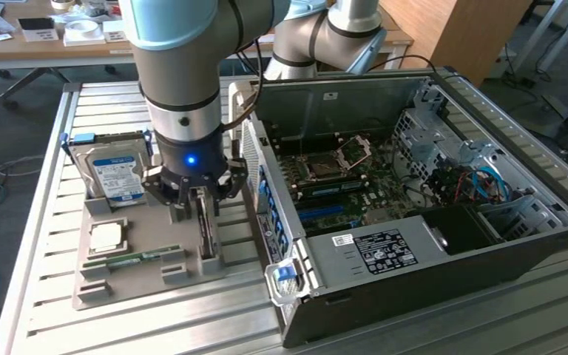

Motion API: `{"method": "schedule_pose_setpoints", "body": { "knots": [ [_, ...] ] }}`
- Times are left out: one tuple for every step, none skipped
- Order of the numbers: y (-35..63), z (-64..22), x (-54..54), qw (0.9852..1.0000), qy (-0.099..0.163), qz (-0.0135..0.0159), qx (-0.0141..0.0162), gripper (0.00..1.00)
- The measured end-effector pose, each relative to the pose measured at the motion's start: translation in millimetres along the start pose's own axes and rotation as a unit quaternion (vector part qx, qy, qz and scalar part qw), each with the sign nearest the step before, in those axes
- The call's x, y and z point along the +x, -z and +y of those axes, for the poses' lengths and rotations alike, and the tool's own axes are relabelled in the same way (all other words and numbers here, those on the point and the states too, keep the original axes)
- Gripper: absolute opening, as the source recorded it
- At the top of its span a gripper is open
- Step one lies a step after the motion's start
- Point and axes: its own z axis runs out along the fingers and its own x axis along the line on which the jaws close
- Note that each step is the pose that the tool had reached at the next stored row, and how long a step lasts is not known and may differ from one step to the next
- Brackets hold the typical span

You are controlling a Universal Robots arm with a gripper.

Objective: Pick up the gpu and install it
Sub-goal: 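Pick up the gpu and move the gpu toward the slot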

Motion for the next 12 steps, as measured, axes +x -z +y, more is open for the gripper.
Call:
{"method": "schedule_pose_setpoints", "body": {
  "knots": [
    [-0.7, 0.5, 0.0, 1.0000, 0.000, -0.0001, -0.0001, 0.47],
    [-1.4, 0.7, 0.3, 1.0000, 0.000, -0.0001, -0.0001, 0.47],
    [-2.0, 0.9, 0.7, 1.0000, 0.000, 0.0000, 0.0000, 0.47],
    [-2.9, 1.0, 1.1, 1.0000, 0.000, 0.0000, 0.0000, 0.47],
    [-3.9, 1.2, 1.3, 1.0000, 0.000, 0.0000, 0.0000, 0.47],
    [-5.4, 1.4, 1.6, 1.0000, 0.000, 0.0000, 0.0000, 0.47],
    [-7.1, 1.5, 1.7, 1.0000, 0.000, 0.0000, 0.0000, 0.47],
    [-9.0, 1.9, 2.0, 1.0000, 0.000, 0.0000, 0.0000, 0.47],
    [-10.5, 2.3, 2.2, 1.0000, 0.000, 0.0000, 0.0000, 0.47],
    [-10.9, 2.3, 2.1, 1.0000, 0.000, 0.0000, 0.0000, 0.47],
    [-10.9, 2.3, 2.2, 1.0000, 0.000, 0.0001, 0.0001, 0.47],
    [-10.9, 2.3, 2.2, 1.0000, 0.000, 0.0001, 0.0001, 0.47]
  ]
}}
